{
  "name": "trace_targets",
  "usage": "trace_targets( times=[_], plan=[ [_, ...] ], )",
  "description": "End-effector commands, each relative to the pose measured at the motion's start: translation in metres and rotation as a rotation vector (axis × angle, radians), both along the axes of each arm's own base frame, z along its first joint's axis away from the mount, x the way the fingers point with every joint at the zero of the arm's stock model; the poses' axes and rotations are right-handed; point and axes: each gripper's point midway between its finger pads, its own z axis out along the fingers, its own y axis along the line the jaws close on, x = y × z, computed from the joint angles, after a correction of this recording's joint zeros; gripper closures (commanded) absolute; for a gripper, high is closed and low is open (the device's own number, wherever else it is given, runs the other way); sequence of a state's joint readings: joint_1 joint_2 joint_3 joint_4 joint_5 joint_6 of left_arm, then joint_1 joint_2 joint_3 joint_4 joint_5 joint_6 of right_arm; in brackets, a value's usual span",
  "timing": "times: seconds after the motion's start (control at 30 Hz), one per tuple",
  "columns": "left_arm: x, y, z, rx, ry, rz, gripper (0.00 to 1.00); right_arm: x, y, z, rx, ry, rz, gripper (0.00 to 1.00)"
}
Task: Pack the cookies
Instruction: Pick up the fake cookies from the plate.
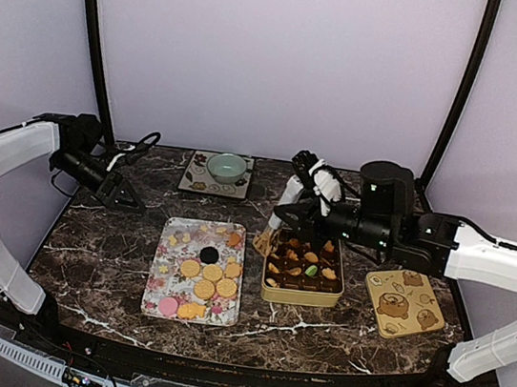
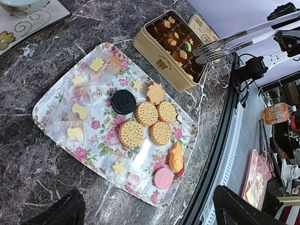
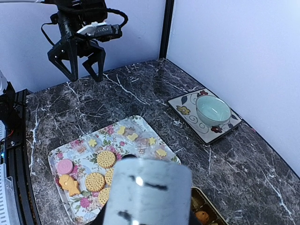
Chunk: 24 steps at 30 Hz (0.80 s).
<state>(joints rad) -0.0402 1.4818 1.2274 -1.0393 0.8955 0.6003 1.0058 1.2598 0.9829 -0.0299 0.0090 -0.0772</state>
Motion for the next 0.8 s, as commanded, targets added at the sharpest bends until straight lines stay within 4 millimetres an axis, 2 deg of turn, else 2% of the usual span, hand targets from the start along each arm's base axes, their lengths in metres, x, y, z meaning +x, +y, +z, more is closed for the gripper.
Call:
trace_targets(
  times=[0.0, 0.17, 0.4, 0.53, 0.57, 0.77],
  plan=[
    [0.000, 0.011, -0.019, 0.042, 0.030, 0.019, 0.02, 0.006, 0.029, 0.031, 0.105, -0.060, 0.052, 0.72],
    [0.000, 0.017, -0.023, 0.051, 0.037, 0.032, 0.02, 0.013, 0.054, 0.016, 0.107, -0.048, 0.081, 0.72],
    [-0.001, 0.016, -0.017, 0.041, 0.023, 0.032, 0.02, 0.022, 0.078, -0.010, 0.099, -0.045, 0.089, 0.69],
    [-0.002, 0.015, -0.016, 0.035, 0.024, 0.030, 0.02, 0.028, 0.084, -0.009, 0.115, -0.064, 0.076, 0.65],
    [-0.002, 0.015, -0.015, 0.034, 0.025, 0.030, 0.02, 0.030, 0.088, -0.018, 0.102, -0.054, 0.078, 0.65],
    [-0.003, 0.015, -0.013, 0.032, 0.016, 0.024, 0.02, 0.031, 0.093, -0.039, 0.068, -0.033, 0.087, 0.62]
  ],
)
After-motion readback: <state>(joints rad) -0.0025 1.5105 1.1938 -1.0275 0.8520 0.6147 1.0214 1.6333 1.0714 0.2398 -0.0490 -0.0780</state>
